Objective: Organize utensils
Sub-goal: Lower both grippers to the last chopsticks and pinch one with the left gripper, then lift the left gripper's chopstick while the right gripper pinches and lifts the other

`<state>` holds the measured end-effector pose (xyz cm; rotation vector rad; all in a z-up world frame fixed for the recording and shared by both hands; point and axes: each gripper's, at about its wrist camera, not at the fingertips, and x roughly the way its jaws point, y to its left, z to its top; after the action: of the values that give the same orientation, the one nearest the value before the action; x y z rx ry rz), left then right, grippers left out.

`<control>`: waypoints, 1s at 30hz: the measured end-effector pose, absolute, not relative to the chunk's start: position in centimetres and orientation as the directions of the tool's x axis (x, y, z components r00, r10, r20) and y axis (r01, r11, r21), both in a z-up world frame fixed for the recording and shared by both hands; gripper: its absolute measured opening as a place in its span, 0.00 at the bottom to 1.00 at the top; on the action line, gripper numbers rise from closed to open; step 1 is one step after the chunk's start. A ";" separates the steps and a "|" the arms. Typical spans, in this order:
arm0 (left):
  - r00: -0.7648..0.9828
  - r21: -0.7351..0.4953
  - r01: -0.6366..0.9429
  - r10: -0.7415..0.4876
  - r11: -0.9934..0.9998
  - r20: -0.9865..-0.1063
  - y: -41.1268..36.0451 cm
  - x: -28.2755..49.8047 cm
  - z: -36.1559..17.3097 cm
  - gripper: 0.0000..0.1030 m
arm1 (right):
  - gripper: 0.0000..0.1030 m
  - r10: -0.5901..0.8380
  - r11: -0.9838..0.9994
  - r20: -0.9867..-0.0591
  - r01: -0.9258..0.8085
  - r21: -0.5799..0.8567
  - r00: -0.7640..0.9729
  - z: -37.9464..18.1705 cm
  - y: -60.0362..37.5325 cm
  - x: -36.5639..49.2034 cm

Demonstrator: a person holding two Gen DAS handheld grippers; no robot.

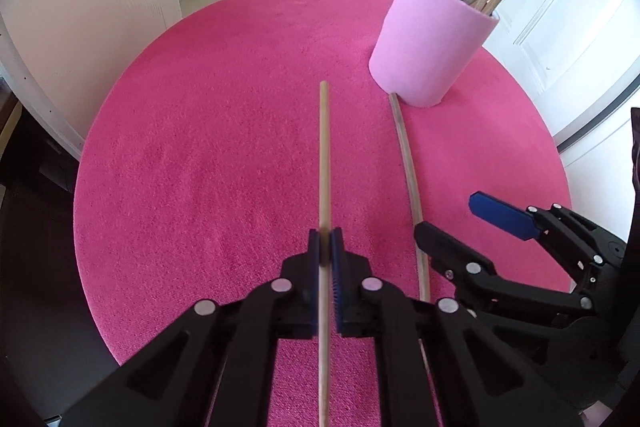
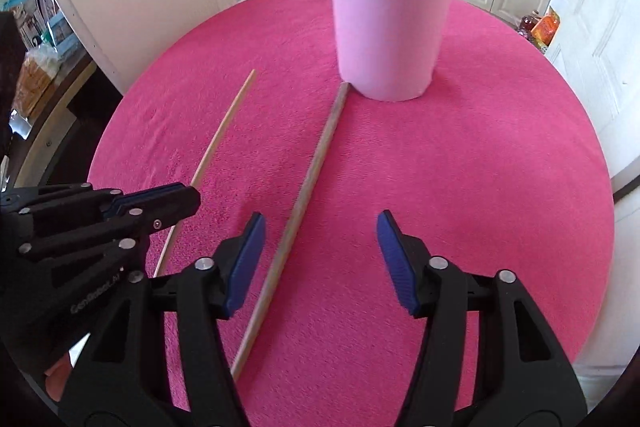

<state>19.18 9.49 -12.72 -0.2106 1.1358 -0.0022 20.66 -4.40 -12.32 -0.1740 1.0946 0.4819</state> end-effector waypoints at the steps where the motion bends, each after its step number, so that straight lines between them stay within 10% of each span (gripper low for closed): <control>1: 0.424 -0.173 -0.108 -0.112 0.979 -0.899 9.9 19.4 -12.8 0.06 | 0.42 0.276 0.886 -0.893 -0.455 0.093 0.355 -12.6 -4.0 20.9; 14: 0.439 -0.207 -0.115 -0.137 0.972 -0.888 11.2 18.9 -12.8 0.06 | 0.06 0.264 0.881 -0.913 -0.463 0.097 0.312 -13.6 -3.4 22.0; 30: 0.664 -0.197 -0.029 -0.128 0.980 -0.737 8.5 17.1 -7.3 0.06 | 0.06 0.529 0.808 -0.725 -0.521 0.274 0.440 -8.7 -9.1 18.2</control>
<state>17.09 8.51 -7.26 -0.1985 0.8448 -0.0562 18.19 -9.10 -8.68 0.0102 0.9042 0.6521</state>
